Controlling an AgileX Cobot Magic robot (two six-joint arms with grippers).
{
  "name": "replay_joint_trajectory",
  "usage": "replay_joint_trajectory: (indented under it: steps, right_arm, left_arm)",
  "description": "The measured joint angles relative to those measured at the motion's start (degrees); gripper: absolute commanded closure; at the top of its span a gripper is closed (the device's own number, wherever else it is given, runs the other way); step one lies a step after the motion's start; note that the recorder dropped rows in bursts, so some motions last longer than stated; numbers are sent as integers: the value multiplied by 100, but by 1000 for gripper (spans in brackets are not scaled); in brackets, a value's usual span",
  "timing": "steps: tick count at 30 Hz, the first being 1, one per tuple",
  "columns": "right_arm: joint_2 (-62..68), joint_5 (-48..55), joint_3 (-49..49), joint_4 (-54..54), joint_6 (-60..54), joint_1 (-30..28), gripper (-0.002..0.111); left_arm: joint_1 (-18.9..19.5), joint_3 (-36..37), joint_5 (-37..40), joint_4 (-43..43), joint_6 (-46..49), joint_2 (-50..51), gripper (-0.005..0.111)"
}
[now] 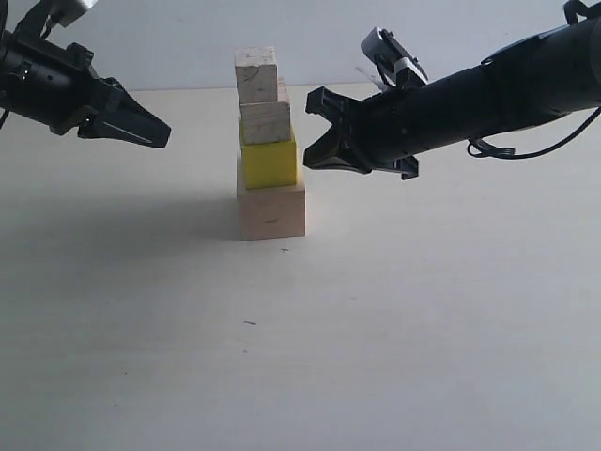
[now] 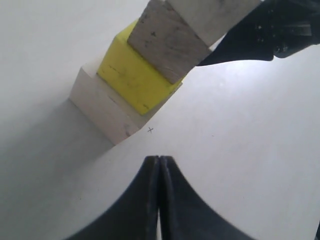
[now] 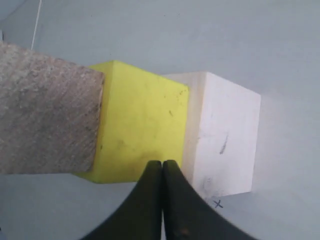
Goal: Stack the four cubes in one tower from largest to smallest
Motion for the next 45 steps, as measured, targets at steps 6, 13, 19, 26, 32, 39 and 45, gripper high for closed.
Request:
replay_joint_trajectory:
  steps: [6, 13, 19, 26, 32, 39, 45]
  right_arm:
    - [13, 0, 0, 32, 0, 0, 108]
    - [13, 104, -9, 92, 0, 0, 108]
    - [13, 146, -9, 114, 0, 0, 108]
    - [13, 284, -9, 389, -205, 0, 108]
    - [13, 284, -9, 412, -237, 0, 108]
    - [13, 284, -9, 424, -248, 0, 108]
    - [13, 351, -9, 424, -248, 0, 108]
  left_arm:
    - [0, 0, -14, 0, 12, 0, 107]
    - [0, 0, -28, 0, 19, 0, 107]
    - [0, 0, -28, 0, 19, 0, 107]
    - [0, 0, -28, 0, 59, 0, 107]
    - [0, 0, -32, 0, 68, 0, 107]
    - [0, 0, -32, 0, 68, 0, 107]
    - [0, 0, -76, 0, 68, 0, 107]
